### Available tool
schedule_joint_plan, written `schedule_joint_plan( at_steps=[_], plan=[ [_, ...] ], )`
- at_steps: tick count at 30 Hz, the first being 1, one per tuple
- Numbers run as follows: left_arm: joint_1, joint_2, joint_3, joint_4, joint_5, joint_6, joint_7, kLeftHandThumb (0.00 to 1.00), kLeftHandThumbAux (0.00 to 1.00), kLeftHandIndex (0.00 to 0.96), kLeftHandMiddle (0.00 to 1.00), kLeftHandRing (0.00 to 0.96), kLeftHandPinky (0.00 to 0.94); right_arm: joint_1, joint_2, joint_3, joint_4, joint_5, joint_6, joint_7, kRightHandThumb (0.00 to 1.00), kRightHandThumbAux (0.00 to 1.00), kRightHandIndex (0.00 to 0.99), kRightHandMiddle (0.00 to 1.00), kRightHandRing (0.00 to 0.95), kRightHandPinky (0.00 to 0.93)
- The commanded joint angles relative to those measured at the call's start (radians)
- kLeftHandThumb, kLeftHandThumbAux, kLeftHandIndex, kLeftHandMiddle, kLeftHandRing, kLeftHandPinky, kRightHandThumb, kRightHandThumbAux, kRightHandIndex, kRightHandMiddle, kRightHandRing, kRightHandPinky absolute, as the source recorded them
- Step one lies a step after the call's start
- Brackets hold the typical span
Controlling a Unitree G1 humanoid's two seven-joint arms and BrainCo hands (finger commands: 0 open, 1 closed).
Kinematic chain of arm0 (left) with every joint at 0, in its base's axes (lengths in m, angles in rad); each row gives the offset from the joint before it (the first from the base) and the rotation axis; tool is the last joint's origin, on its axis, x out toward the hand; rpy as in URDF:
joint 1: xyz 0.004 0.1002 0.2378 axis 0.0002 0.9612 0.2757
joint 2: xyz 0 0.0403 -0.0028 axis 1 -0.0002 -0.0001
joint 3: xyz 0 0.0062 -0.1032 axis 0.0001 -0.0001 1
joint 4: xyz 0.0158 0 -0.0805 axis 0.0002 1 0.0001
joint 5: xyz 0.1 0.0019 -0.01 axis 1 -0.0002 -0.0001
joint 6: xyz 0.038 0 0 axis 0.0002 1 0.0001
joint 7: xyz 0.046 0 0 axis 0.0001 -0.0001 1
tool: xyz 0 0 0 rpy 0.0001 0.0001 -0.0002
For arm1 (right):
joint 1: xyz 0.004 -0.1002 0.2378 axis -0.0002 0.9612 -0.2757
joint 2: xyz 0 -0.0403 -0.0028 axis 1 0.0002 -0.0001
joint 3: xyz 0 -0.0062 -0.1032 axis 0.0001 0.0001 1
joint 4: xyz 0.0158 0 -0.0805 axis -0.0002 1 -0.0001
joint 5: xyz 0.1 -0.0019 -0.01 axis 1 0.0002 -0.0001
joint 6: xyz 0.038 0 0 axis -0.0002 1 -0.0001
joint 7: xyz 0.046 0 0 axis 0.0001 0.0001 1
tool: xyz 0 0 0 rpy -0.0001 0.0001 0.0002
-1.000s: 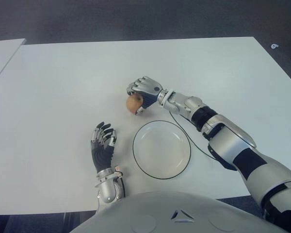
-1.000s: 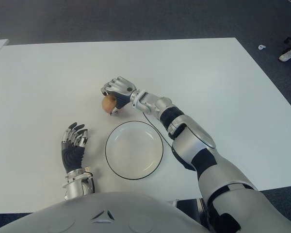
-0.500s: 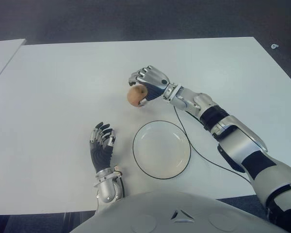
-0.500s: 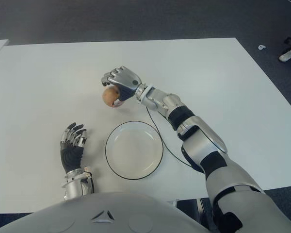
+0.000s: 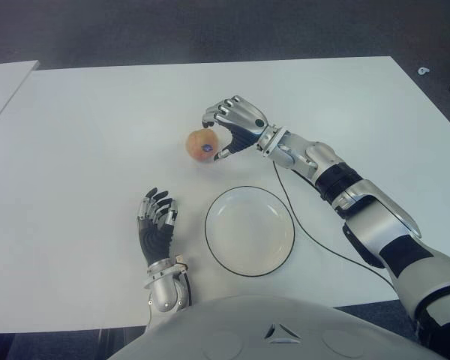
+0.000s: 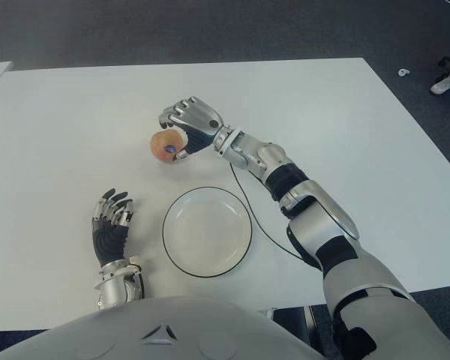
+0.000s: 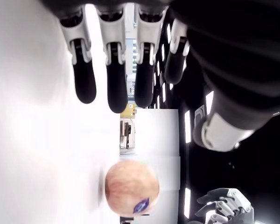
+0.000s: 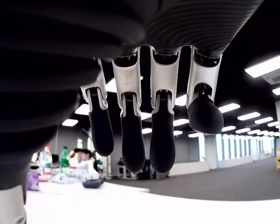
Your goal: Put the apples into the plate.
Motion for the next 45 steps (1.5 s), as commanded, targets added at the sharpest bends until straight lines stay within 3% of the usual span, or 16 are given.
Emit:
schedule_joint_plan(
  at_steps=[1,5,15,45],
  plan=[
    [0.002,-0.059,0.001,0.026,-0.010,0.051,-0.011,0.439,0.665,0.219,0.317,0.362,0.381,0.031,-0.022,-0.008,-0.042,-0.017,-0.002,-0.010,0.857,0.673,0.408,0.539,0.851,0.843],
    [0.001,-0.059,0.002,0.026,-0.012,0.055,-0.013,0.453,0.670,0.225,0.317,0.362,0.381,0.055,-0.046,-0.027,-0.122,-0.009,0.013,0.024,0.857,0.673,0.408,0.540,0.858,0.844],
    [-0.008,-0.059,0.003,0.032,-0.019,0.057,-0.020,0.472,0.674,0.233,0.319,0.361,0.381,0.103,-0.056,-0.065,-0.193,0.030,0.042,0.144,0.856,0.674,0.405,0.541,0.858,0.842],
    [-0.022,-0.061,0.005,0.056,-0.016,0.032,-0.023,0.447,0.663,0.224,0.319,0.369,0.389,0.092,-0.032,-0.071,-0.097,0.027,-0.019,0.098,0.856,0.674,0.406,0.541,0.850,0.833]
  ],
)
